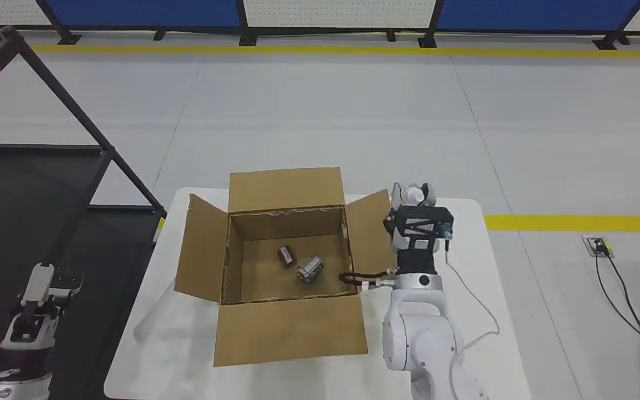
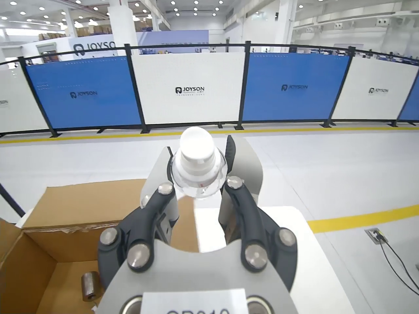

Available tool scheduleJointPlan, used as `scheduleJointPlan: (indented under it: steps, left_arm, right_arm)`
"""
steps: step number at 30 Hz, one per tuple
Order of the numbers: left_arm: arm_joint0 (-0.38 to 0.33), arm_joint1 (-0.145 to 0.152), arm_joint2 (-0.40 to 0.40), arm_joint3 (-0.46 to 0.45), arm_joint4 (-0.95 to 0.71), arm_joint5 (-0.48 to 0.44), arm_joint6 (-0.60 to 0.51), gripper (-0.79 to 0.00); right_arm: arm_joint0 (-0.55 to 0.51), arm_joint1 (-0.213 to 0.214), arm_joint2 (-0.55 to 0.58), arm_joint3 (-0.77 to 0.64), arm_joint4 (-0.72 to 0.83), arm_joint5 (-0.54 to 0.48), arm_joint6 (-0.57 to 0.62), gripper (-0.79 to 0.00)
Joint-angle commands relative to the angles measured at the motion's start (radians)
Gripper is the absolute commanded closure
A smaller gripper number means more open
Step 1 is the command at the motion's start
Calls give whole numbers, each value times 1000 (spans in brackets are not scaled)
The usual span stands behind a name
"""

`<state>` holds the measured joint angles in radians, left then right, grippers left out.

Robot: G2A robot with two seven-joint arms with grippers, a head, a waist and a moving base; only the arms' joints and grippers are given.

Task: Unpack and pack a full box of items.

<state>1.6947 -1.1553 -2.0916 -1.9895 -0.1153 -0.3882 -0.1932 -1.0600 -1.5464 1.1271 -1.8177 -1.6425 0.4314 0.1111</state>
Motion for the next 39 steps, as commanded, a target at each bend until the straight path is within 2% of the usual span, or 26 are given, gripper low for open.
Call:
scheduleJointPlan:
  steps: [1, 6, 10, 16, 21, 24, 35, 38, 39]
  left_arm:
    - [0, 0, 0, 0, 0, 0, 0, -785]
    - [0, 0, 0, 0, 0, 0, 0, -785]
    - [0, 0, 0, 0, 0, 0, 0, -785]
    - [0, 0, 0, 0, 0, 0, 0, -785]
    - [0, 0, 0, 0, 0, 0, 0, -785]
    - [0, 0, 0, 0, 0, 0, 0, -785]
    - [0, 0, 0, 0, 0, 0, 0, -785]
    - [0, 0, 0, 0, 0, 0, 0, -785]
    - [0, 0, 0, 0, 0, 0, 0, -785]
  right_arm:
    - [17, -3, -24, 9, 18, -62, 23, 0]
    - [134, -12, -58, 117, 114, -264, 187, 0]
    - [282, -31, -107, 324, 210, -403, 334, 0]
    - [461, -80, -215, 658, 391, -553, 373, 0]
    - [566, -135, -319, 892, 468, -619, 355, 0]
    - [613, -170, -380, 1001, 468, -619, 327, 0]
    - [712, -266, -479, 1251, 482, -657, 263, 0]
    - [731, -287, -491, 1303, 487, -662, 262, -99]
    - [736, -293, -494, 1319, 490, -669, 262, -169]
